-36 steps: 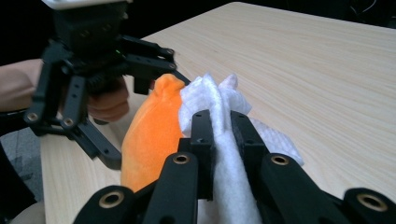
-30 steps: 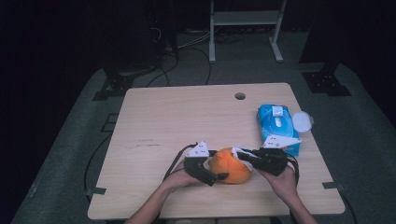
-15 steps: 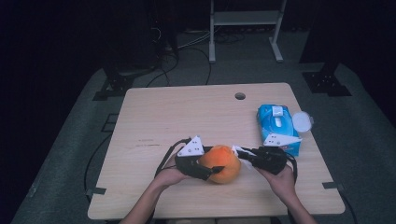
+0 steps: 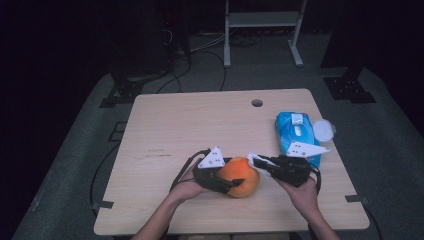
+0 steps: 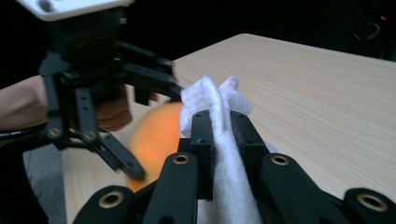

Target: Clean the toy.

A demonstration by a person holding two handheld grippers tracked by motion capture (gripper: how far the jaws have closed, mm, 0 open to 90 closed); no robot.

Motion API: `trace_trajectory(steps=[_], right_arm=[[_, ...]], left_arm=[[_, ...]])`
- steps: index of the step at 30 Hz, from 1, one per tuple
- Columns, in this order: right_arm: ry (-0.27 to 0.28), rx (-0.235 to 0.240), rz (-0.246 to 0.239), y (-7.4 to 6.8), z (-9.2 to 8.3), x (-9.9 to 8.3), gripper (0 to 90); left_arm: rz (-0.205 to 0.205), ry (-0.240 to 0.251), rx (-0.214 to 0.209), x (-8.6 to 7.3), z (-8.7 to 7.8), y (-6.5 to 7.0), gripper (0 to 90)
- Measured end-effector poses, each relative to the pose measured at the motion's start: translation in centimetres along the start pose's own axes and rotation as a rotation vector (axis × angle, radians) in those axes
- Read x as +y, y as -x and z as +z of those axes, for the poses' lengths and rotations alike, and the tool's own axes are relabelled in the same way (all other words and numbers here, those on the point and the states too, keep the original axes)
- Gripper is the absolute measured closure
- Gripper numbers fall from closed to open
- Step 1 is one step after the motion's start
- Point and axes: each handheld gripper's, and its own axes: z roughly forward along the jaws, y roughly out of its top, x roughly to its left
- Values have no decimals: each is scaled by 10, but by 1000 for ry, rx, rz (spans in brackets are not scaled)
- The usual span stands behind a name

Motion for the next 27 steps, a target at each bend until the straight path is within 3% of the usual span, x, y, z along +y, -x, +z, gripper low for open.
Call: trace_trajectory(steps=[2, 6, 11, 14, 21, 24, 27], right_arm=[[-1, -6, -32, -8, 4, 3, 794], [5, -14, -49, -11, 7, 4, 797], [-13, -19, -42, -8, 10, 1, 806], [-34, -20, -29, -5, 11, -2, 808], [-46, -23, -14, 1, 9, -6, 810], [-44, -18, -4, 4, 7, -8, 810], [-46, -20, 4, 6, 5, -9, 810]], left_arm=[[-7, -12, 12, 2, 2, 3, 272], [-9, -16, 20, 4, 5, 7, 272], [-3, -21, 19, 4, 7, 7, 251], [-18, -2, 8, 4, 4, 3, 190], [-59, 50, -29, -2, -10, -14, 113], [-111, 71, -65, -12, -9, -23, 95], [-143, 73, -131, -23, -1, -27, 88]])
